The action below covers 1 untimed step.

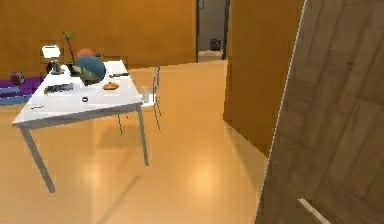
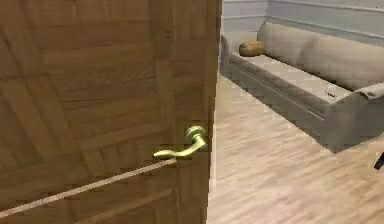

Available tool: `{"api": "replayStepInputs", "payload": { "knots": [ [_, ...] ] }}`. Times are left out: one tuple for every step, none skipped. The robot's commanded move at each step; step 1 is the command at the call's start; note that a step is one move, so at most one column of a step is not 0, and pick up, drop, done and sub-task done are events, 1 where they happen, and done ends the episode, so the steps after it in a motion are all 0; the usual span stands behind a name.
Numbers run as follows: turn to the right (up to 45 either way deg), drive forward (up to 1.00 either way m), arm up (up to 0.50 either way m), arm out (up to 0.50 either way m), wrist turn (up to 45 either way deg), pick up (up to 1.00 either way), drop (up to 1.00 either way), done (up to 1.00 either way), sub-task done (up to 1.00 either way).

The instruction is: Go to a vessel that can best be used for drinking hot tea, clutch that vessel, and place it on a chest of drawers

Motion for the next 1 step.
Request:
{"api": "replayStepInputs", "payload": {
  "knots": [
    [0.0, 0.45, 0.00, 0.00, 0.0, 0.00, 0.00, 0.00, 0.00]
  ]
}}
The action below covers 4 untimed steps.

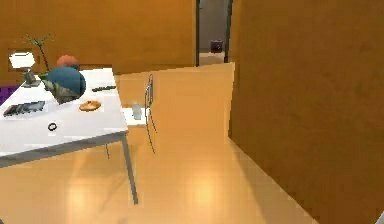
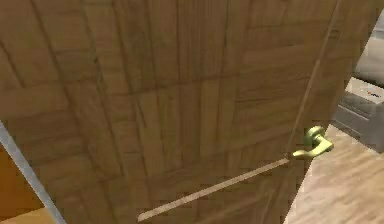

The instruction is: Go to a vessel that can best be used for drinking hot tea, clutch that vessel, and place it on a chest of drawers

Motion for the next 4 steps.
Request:
{"api": "replayStepInputs", "payload": {
  "knots": [
    [-18.0, 0.00, 0.00, 0.00, 0.0, 0.00, 0.00, 0.00, 0.00],
    [0.0, 0.30, 0.00, 0.00, 0.0, 0.00, 0.00, 0.00, 0.00],
    [24.0, 0.00, 0.00, 0.00, 0.0, 0.00, 0.00, 0.00, 0.00],
    [0.0, 1.00, 0.00, 0.00, 0.0, 0.00, 0.00, 0.00, 0.00]
  ]
}}
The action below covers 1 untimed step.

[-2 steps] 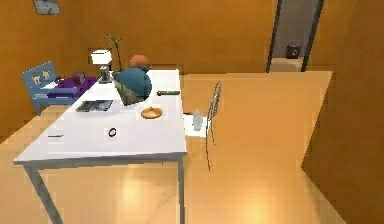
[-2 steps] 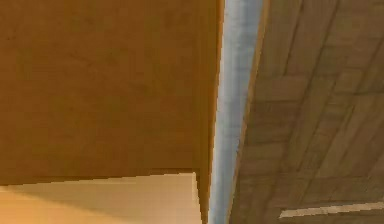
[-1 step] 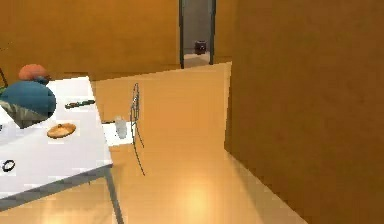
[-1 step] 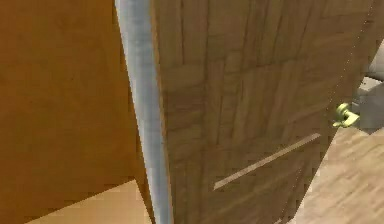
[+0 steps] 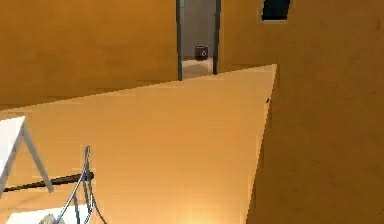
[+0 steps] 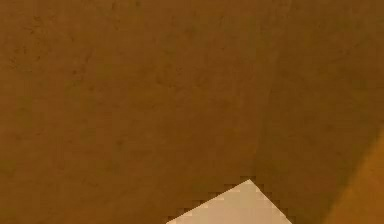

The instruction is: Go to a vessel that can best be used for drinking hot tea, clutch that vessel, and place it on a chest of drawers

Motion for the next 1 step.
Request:
{"api": "replayStepInputs", "payload": {
  "knots": [
    [3.0, 0.00, 0.00, 0.00, 0.0, 0.00, 0.00, 0.00, 0.00]
  ]
}}
